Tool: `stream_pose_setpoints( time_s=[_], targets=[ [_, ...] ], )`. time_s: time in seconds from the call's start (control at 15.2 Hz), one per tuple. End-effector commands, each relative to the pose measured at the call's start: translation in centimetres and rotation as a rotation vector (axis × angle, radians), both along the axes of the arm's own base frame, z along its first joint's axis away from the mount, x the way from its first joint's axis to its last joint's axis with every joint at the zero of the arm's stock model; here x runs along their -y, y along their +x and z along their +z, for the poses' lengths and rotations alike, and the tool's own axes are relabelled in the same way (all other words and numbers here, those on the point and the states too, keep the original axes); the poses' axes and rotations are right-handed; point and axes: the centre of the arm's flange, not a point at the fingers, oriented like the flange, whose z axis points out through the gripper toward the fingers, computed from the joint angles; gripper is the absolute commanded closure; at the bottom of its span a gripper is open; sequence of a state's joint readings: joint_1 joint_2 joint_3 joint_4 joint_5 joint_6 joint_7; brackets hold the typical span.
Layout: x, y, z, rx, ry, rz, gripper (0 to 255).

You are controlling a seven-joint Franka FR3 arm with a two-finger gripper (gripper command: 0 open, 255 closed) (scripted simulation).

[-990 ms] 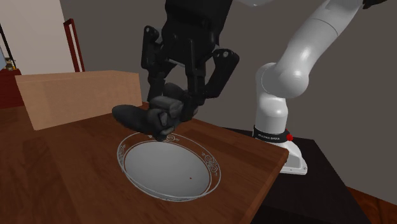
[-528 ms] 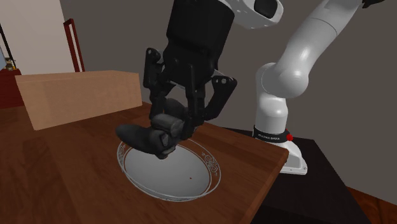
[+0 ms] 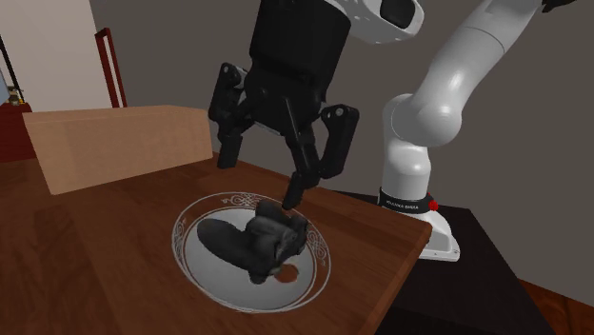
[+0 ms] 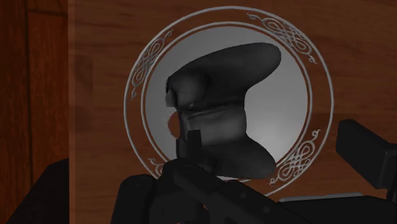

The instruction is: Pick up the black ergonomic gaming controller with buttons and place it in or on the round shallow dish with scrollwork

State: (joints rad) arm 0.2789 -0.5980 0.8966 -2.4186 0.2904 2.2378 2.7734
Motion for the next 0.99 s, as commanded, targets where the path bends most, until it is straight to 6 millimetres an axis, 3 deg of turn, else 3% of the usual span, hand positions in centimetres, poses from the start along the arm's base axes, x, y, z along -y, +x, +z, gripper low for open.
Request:
stream_pose_setpoints(
  time_s=[0.0,0.13,0.4,0.92],
  targets=[
    [0.0,0.0,0.0,0.0,0.0,0.0,0],
    [0.0,0.0,0.0,0.0,0.0,0.0,0],
    [0.5,-1.5,4.7,0.0,0.0,0.0,0],
    [0.5,-1.5,4.7,0.0,0.0,0.0,0]
  ],
)
